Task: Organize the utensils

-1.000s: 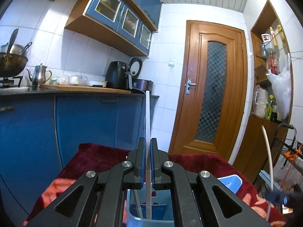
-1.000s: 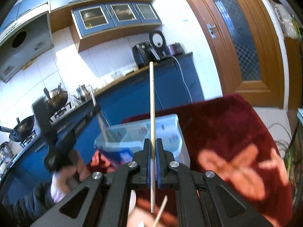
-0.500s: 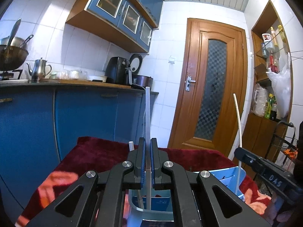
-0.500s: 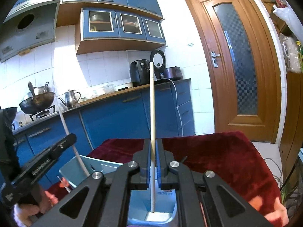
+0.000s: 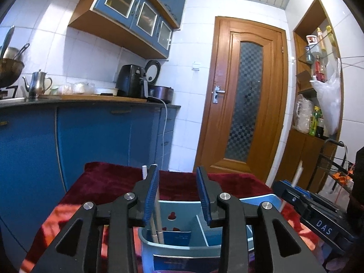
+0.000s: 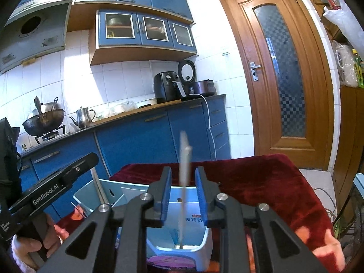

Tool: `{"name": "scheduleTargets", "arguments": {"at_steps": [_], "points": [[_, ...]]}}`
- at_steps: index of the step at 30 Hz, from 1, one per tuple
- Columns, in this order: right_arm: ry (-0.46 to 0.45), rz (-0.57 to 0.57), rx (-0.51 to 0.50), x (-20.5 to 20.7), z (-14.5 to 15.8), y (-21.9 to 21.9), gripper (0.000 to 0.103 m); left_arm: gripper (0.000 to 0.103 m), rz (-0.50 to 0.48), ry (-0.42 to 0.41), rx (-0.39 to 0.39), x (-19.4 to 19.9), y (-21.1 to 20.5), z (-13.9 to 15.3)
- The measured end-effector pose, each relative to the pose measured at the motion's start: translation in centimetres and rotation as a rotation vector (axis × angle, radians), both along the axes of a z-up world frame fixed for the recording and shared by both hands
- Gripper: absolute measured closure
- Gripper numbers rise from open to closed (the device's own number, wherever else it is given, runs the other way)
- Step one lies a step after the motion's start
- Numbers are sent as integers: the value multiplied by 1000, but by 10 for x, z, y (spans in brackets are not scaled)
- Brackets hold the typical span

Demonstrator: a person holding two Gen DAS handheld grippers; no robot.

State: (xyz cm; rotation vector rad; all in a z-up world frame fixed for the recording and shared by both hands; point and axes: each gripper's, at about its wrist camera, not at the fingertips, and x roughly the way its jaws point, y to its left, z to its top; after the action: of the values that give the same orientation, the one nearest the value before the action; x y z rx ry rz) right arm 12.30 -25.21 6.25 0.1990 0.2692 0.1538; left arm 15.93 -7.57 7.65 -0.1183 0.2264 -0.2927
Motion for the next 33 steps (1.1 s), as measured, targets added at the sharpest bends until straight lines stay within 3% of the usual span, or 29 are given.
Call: {"name": "scheduleTargets", "arguments": {"at_steps": [13,19,33], "points": [[-46,10,14,-32,28,-2,68,68,-64,55,-17,-22,7,22],[-58,4,37,-49,45,-5,68,68,-73,88,-15,-35,15,32],[63,37,57,-99,60,-2,68,68,-93,171,25,-80,29,45]]}}
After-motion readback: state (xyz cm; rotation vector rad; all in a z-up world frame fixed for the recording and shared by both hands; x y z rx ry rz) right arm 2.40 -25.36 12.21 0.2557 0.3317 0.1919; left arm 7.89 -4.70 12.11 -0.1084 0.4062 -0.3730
